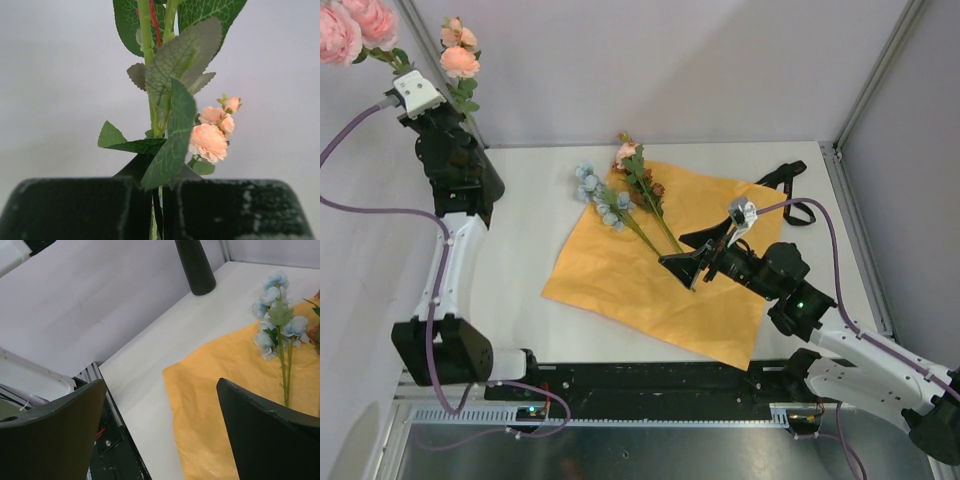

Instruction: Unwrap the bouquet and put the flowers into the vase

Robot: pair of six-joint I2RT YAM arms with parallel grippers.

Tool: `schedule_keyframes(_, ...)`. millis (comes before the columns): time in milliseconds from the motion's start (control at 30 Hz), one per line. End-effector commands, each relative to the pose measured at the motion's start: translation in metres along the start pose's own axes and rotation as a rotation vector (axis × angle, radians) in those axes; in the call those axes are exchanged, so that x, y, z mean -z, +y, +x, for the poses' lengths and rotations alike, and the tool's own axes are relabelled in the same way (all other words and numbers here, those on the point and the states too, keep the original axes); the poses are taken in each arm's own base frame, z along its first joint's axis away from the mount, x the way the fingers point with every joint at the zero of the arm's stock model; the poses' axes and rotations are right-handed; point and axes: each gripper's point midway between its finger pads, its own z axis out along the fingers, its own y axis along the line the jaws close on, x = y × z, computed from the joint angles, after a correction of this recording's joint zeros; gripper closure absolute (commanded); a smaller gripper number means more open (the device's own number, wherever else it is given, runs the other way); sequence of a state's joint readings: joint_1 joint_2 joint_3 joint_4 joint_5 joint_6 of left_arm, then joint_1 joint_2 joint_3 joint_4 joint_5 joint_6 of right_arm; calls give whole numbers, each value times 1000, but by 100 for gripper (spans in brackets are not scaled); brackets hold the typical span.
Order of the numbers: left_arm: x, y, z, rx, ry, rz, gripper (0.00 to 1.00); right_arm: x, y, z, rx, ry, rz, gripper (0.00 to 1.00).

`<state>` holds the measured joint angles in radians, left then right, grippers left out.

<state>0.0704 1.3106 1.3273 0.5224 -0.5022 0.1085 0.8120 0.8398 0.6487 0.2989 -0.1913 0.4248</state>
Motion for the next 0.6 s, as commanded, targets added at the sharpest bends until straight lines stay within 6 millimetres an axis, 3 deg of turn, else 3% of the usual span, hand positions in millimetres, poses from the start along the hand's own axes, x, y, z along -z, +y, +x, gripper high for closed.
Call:
schedule_keyframes(0,-25,4,-8,-53,-104,-31,100,-1,-1,0,15,-9,-2,1)
schedule_keyframes(333,-64,-6,42,-142,-100,2,100,-2,-4,1,16,-8,4,1)
schedule_keyframes(567,-78,-11,65,-144,-92,38,100,-4,-9,4,17,1,15,1)
